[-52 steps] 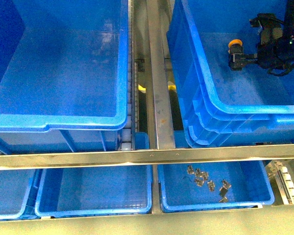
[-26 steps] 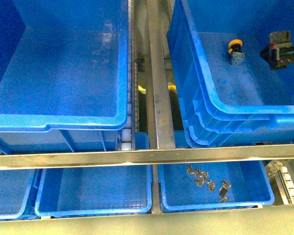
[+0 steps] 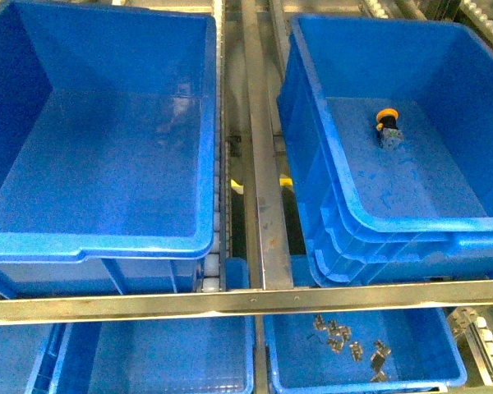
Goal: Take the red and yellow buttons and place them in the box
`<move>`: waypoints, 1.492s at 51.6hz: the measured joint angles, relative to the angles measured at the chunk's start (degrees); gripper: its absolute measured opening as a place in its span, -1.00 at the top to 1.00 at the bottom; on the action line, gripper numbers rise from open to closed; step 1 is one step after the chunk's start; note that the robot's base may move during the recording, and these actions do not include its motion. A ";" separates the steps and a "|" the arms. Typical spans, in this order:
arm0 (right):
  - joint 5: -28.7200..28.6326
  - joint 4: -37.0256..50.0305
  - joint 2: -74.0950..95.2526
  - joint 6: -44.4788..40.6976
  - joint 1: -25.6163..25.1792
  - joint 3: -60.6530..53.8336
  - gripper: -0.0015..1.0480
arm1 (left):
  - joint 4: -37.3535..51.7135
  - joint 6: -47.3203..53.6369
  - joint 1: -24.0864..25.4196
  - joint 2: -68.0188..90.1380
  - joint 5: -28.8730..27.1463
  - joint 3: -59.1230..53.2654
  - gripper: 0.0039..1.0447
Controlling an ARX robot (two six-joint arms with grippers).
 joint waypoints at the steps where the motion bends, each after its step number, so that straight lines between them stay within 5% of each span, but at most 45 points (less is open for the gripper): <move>1: -0.96 3.85 0.42 -0.24 0.11 -1.09 -0.79 | 0.00 0.00 0.00 0.00 0.00 0.00 -0.85; 8: -4.22 28.52 -0.55 -2.01 1.05 -9.90 -0.29 | 0.00 0.00 0.00 0.00 0.00 0.00 -0.85; 23: -3.87 26.25 -11.69 -2.62 1.03 -15.56 0.95 | 0.00 0.02 0.00 0.00 0.00 0.00 -0.85; 77: -3.91 -8.92 -46.77 -2.78 1.03 -15.87 0.94 | 0.00 0.02 0.00 0.00 0.02 0.00 -0.85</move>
